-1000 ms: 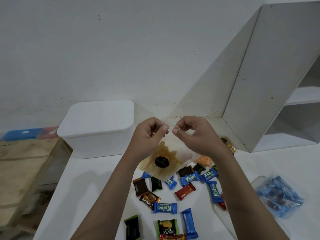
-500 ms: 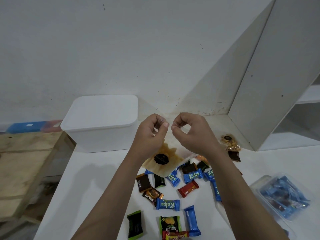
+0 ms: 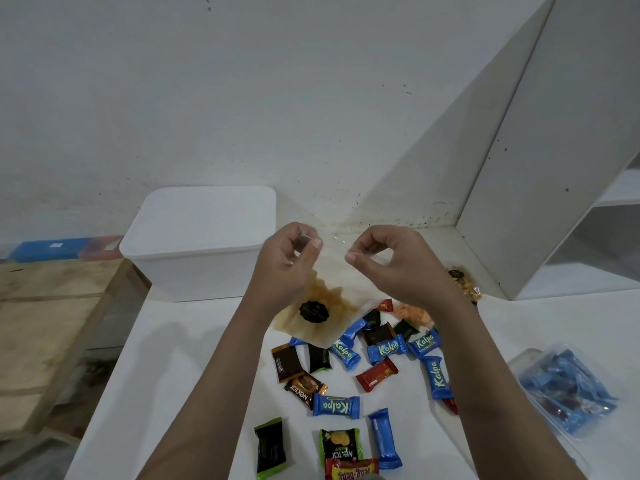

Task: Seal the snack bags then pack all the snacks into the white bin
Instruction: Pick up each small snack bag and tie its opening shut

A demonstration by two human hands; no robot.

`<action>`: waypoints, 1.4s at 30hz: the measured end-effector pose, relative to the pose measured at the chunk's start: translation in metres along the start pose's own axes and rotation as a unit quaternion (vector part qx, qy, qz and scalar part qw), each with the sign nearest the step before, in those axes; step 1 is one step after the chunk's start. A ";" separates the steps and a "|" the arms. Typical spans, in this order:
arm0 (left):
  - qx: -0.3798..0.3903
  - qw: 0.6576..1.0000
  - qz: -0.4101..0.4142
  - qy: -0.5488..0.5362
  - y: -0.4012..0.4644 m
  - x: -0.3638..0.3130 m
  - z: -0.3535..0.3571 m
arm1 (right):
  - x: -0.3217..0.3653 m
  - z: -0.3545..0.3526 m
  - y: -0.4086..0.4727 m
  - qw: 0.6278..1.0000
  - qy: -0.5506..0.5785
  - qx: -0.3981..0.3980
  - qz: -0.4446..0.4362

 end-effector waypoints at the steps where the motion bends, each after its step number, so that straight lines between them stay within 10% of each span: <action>1: -0.006 1.000 0.002 -0.015 0.000 -0.001 -0.005 | -0.002 -0.004 -0.001 1.000 0.007 -0.007 0.003; 42: 0.038 0.997 -0.015 -0.066 0.001 -0.012 0.014 | 0.018 -0.011 -0.009 0.995 -0.080 -0.005 -0.061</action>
Point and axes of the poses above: each hand's wrist, its own y-axis towards the middle knuckle, its own z-axis out of the palm, x = y × z, the point moved 8 cm from there along y, towards the middle knuckle, and after that the axes turned 12 degrees about x, right-handed, at the moved point
